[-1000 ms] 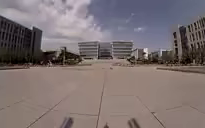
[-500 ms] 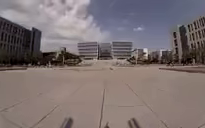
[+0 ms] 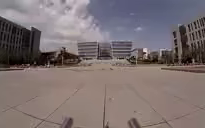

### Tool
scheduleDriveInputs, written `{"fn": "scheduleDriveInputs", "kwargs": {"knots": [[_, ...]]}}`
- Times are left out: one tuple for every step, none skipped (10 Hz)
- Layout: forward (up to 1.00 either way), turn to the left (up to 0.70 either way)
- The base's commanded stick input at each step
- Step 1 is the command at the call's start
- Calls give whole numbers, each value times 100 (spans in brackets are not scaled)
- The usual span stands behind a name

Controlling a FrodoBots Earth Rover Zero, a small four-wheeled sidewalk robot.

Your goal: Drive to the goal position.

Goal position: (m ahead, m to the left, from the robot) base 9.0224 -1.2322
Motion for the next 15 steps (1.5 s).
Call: {"fn": "scheduleDriveInputs", "kwargs": {"knots": [[97,-1],[97,-1],[97,-1],[97,-1],[97,-1],[98,-1],[100,0],[100,-1],[100,0],[100,1],[100,1],[100,1],[100,1],[100,1],[100,1]]}}
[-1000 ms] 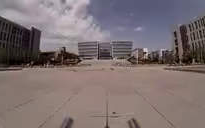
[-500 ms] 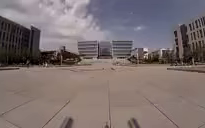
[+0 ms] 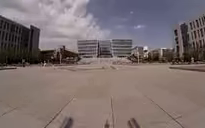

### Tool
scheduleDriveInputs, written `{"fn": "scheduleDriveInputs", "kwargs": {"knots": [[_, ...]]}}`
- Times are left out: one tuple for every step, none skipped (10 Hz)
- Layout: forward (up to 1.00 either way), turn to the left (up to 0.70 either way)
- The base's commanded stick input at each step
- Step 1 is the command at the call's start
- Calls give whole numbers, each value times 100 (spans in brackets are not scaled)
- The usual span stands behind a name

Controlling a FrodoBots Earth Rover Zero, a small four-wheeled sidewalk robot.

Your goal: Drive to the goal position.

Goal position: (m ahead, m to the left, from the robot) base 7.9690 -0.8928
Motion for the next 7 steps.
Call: {"fn": "scheduleDriveInputs", "kwargs": {"knots": [[100,1],[100,0],[100,0],[100,1],[100,1],[100,1],[100,1]]}}
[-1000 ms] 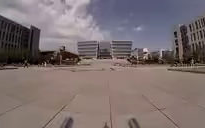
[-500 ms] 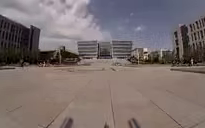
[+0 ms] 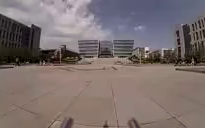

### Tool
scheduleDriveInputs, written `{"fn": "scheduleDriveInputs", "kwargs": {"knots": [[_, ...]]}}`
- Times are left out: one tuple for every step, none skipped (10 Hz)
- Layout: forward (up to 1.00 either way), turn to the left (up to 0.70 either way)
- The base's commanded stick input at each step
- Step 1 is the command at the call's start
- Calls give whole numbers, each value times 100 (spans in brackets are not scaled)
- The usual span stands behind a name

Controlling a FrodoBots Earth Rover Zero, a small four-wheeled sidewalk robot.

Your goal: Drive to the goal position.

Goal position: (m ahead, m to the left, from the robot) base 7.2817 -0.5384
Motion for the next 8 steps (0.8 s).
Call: {"fn": "scheduleDriveInputs", "kwargs": {"knots": [[100,1],[100,1],[100,1],[100,1],[100,1],[100,1],[100,1],[100,1]]}}
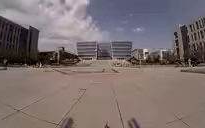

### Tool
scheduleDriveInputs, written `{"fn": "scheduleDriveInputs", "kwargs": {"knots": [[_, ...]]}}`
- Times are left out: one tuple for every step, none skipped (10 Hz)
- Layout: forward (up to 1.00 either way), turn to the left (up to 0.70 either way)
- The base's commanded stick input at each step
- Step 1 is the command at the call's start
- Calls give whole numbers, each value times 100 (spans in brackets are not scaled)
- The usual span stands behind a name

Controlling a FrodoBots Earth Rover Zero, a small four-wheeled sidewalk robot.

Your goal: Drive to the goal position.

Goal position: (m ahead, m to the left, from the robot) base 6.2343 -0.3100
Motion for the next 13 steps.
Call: {"fn": "scheduleDriveInputs", "kwargs": {"knots": [[100,1],[100,1],[100,1],[100,1],[100,1],[100,1],[100,1],[100,1],[100,1],[100,1],[100,-1],[100,1],[100,1]]}}
